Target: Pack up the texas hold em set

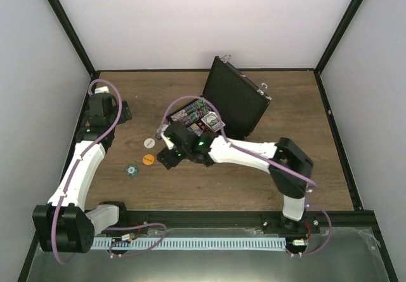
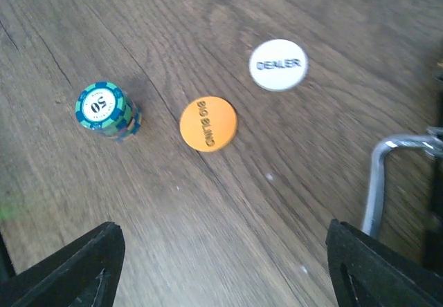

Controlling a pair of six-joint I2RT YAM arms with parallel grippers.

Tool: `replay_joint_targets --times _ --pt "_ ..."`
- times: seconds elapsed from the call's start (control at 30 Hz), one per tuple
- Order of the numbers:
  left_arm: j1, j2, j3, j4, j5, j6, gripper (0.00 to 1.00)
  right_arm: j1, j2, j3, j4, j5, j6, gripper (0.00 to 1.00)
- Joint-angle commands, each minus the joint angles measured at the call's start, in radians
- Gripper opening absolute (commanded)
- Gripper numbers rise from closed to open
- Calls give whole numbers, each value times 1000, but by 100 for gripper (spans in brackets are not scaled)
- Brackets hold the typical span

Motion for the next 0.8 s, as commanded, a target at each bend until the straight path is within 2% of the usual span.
replay_joint_targets --times 0.0,0.33,0.77 --pt "2 -35 -24 5 33 -5 100 45 144 134 0 35 -88 81" --pt "3 -48 -32 16 74 -8 100 56 400 352 -48 28 -152 82" --pt "2 -49 -30 19 88 -11 100 73 535 455 -79 44 -213 83"
